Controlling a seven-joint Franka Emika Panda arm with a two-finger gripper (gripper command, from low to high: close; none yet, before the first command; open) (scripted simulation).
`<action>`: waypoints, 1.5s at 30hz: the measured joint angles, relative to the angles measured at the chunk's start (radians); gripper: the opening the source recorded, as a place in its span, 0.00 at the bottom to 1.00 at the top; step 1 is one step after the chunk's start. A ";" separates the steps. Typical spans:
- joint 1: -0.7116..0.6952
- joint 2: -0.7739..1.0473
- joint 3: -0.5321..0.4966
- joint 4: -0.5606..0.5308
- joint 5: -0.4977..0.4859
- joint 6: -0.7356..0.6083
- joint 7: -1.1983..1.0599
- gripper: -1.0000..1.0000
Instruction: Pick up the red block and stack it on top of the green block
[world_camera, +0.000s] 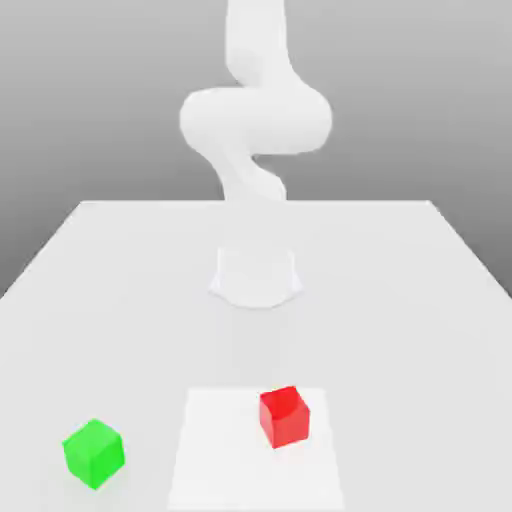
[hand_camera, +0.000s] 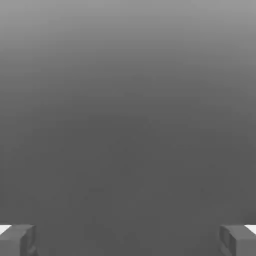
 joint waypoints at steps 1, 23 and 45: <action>0.004 0.040 0.002 -0.023 -0.008 0.024 -0.008 0.50; 0.065 0.848 0.015 -0.409 0.006 0.542 -0.262 0.50; -0.169 0.786 -0.107 -0.252 0.043 0.320 -0.143 0.00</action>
